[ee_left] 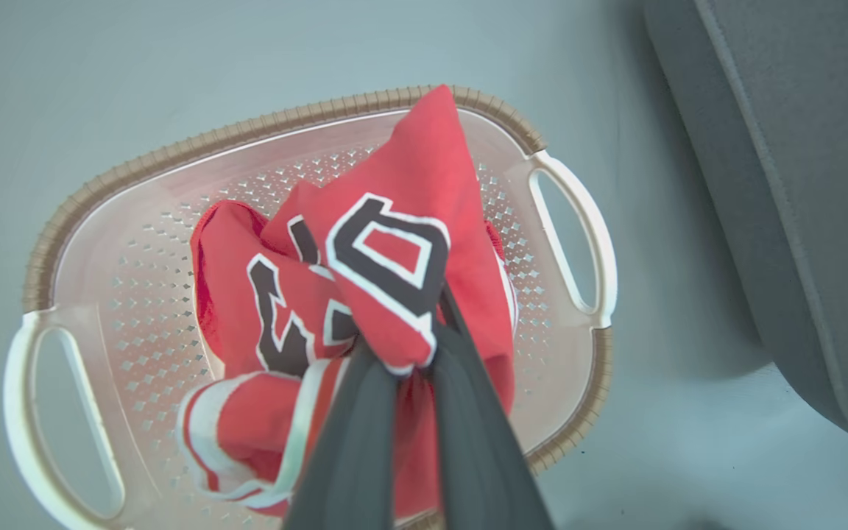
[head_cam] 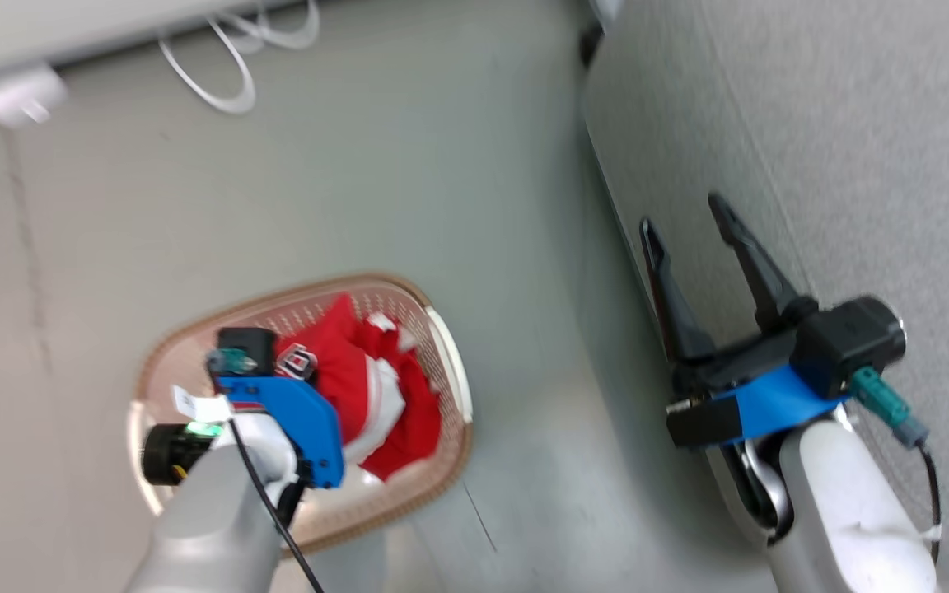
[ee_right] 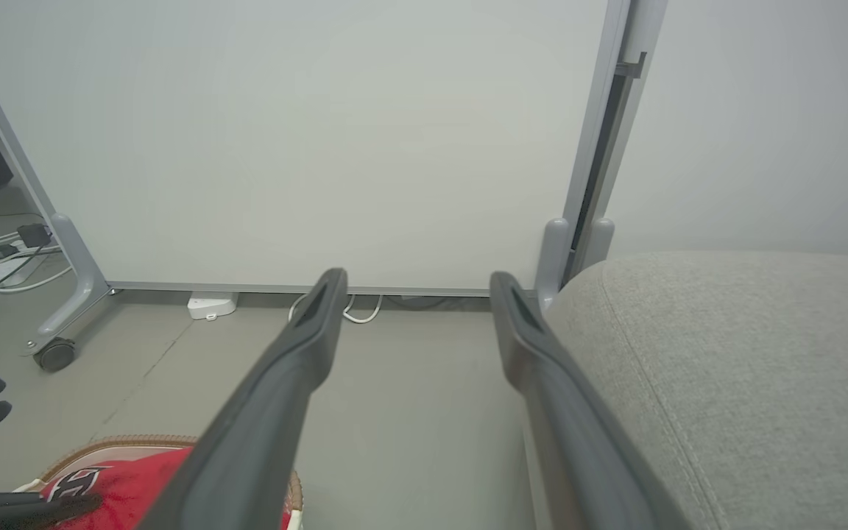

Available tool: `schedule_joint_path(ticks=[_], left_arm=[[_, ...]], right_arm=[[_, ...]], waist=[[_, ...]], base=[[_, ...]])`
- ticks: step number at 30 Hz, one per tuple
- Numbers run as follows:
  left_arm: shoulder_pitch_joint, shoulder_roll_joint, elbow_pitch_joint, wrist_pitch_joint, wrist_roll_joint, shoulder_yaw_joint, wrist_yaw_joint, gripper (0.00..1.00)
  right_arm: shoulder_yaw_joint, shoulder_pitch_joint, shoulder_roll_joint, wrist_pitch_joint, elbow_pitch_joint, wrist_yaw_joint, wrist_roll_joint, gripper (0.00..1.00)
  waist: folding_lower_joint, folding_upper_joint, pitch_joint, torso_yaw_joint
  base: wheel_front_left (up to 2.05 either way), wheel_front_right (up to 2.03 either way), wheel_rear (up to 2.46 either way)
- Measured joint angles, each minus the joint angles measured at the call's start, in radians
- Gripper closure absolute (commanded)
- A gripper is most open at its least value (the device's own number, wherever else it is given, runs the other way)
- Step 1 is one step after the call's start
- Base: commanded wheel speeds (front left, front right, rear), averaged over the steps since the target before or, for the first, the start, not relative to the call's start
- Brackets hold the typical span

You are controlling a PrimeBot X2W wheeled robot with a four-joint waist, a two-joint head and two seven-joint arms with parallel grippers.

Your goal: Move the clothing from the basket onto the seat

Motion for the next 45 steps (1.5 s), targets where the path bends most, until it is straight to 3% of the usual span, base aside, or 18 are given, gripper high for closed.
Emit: schedule_joint_path(ticks=[10, 19, 38, 45], left_arm=[[0.056, -0.015, -0.179, 0.001, -0.142, -0.216, -0.001, 1.0], [0.012, -0.016, -0.292, -0.032, -0.239, -0.345, -0.001, 1.0], [-0.087, -0.016, -0.285, -0.078, -0.345, -0.467, -0.001, 1.0], [-0.103, -0.016, -0.276, -0.088, -0.377, -0.502, 0.0, 1.0]], right_arm=[[-0.038, 0.134, 0.0, 0.033, 0.032, 0.0, -0.014, 0.0], [-0.036, 0.213, 0.0, 0.077, 0.012, 0.0, -0.013, 0.0], [-0.004, 0.258, 0.0, 0.108, -0.007, 0.0, 0.0, 0.0], [0.079, 0.217, 0.0, 0.128, 0.018, 0.0, 0.023, 0.0]], waist=[[-0.0002, 0.0001, -0.272, 0.091], [-0.0002, 0.0001, -0.44, 0.152], [0.0, 0.0001, -0.498, 0.151], [0.0002, 0.0001, -0.487, 0.152]], base=[[0.0, 0.0, 0.0], [0.0, 0.0, 0.0], [0.0, 0.0, 0.0], [0.0, 0.0, 0.0]])
